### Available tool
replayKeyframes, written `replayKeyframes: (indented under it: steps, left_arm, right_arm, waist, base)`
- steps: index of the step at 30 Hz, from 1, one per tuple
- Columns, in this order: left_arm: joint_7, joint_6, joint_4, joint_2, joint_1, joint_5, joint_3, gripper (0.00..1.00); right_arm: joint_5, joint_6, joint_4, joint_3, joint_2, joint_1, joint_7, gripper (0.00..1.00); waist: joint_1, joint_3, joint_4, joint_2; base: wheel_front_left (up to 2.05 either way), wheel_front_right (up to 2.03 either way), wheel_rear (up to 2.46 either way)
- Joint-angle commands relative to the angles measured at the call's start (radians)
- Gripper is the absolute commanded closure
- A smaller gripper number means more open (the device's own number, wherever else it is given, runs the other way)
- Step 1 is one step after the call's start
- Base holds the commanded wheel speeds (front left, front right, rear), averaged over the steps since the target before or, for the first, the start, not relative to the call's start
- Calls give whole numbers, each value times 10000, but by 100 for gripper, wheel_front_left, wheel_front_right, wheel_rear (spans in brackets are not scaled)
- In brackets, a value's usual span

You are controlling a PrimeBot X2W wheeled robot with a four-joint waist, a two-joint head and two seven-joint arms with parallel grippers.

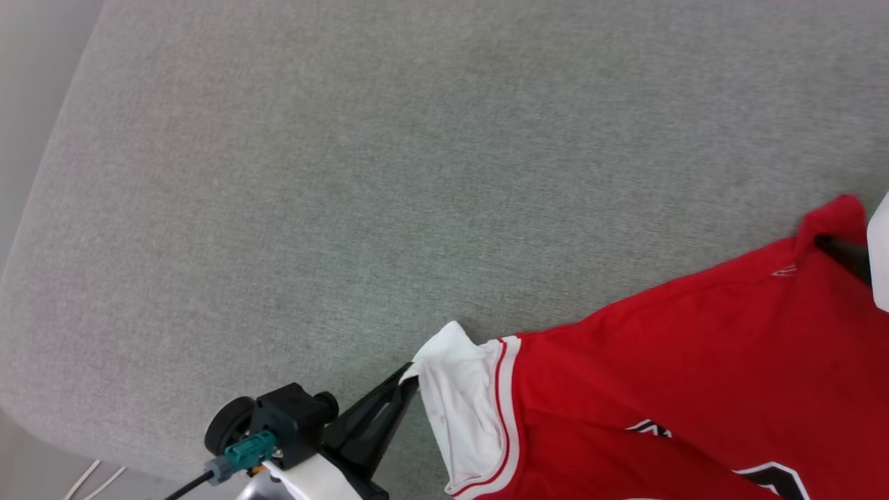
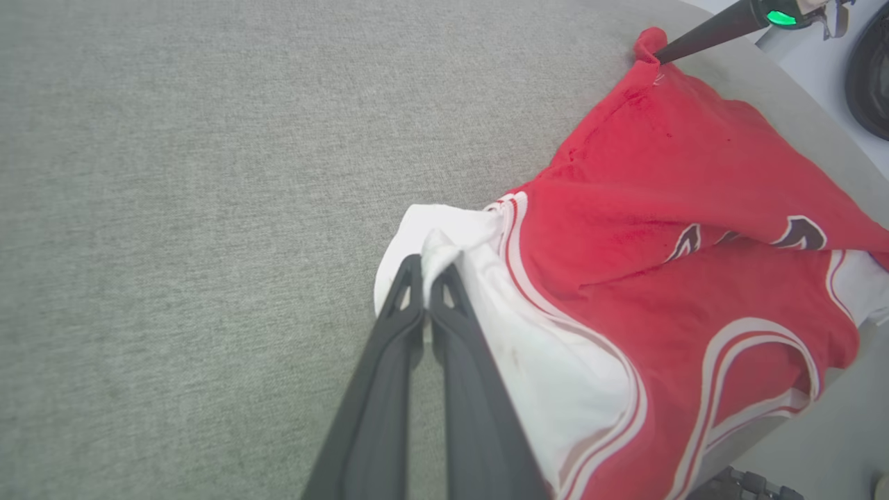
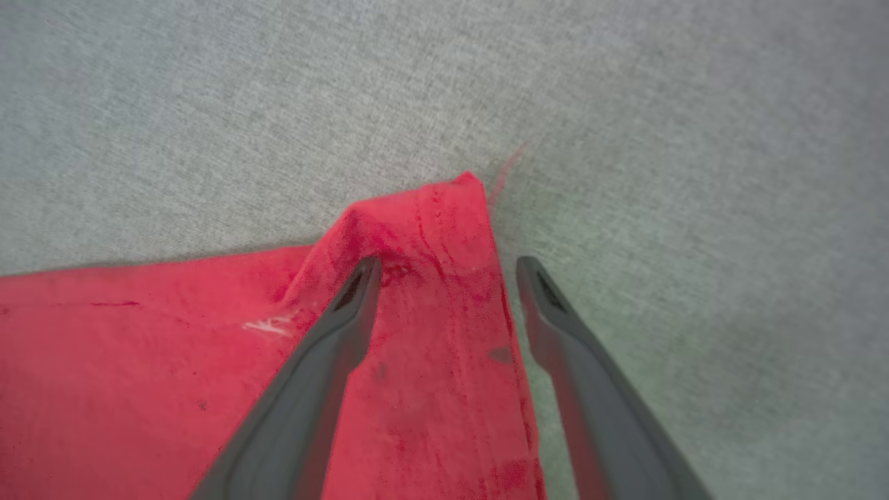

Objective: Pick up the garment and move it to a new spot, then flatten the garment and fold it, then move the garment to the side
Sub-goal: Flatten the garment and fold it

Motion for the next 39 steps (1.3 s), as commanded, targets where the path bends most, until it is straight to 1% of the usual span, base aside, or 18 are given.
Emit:
replayKeyframes:
  steps: [1, 5, 8, 11, 12, 13, 14, 22, 26, 30, 35, 39]
  left_arm:
    - [-70, -26, 16, -105, -125, 20, -39, 100]
    - [-184, -91, 112, -286, -259, 73, -204, 100]
    - [-247, -154, 192, -289, -293, 62, -234, 100]
    - [-274, -163, 248, -302, -364, 45, -242, 100]
    - [-296, -172, 245, -330, -387, 7, -237, 100]
    - [-315, -174, 247, -346, -400, -14, -236, 100]
    - [-321, -171, 264, -346, -407, -34, -230, 100]
    - [-378, -72, 318, -190, -352, -98, -71, 100]
    - [-391, 17, 302, -27, -234, -177, 96, 100]
    - [-362, 136, 181, 232, -106, -185, 307, 100]
    - [-252, 272, -398, 470, -111, -662, 829, 100]
    - [-76, 474, -1021, 861, -430, -777, 1422, 100]
  right_arm:
    - [-50, -3, 123, 40, -59, -143, -78, 0]
    - [-250, -8, 878, 327, -185, -132, -316, 0]
    - [-156, -8, 1508, 440, -139, -29, -518, 0]
    - [-95, -11, 1967, 718, -259, 170, -550, 0]
    - [-88, -11, 2067, 778, -298, 206, -607, 61]
    - [-46, -11, 2163, 839, -331, 250, -641, 96]
    - [18, -11, 2262, 898, -339, 295, -687, 100]
    - [423, -3, 2454, 1178, -392, 45, -1730, 100]
    - [644, -3, 2593, 1142, -298, -134, -2667, 100]
    - [930, -3, 2612, 1466, -311, -146, -3545, 100]
    - [1473, -3, 2168, 1810, -620, -337, -4636, 100]
    - [1805, -3, 1536, 1820, -943, -399, -5364, 100]
  waist:
    - [-1, 318, 334, 0]
    - [-1, 502, 542, 0]
    - [-1, 568, 630, 0]
    - [-1, 578, 696, 0]
    - [-1, 569, 708, 0]
    - [-1, 552, 713, 0]
    - [-1, 519, 710, 0]
    - [-1, -171, 411, 0]
    - [-1, -862, 100, 0]
    - [-1, -1669, -324, 0]
    - [-1, -2500, -846, 0]
    - [-1, -3033, -1241, 0]
  base:
    - [0, 0, 0]
    - [0, 0, 0]
    - [0, 0, 0]
    - [0, 0, 0]
    - [0, 0, 0]
    - [0, 0, 0]
    - [0, 0, 0]
    - [0, 0, 0]
    - [0, 0, 0]
    - [0, 0, 0]
    - [0, 0, 0]
    - [0, 0, 0]
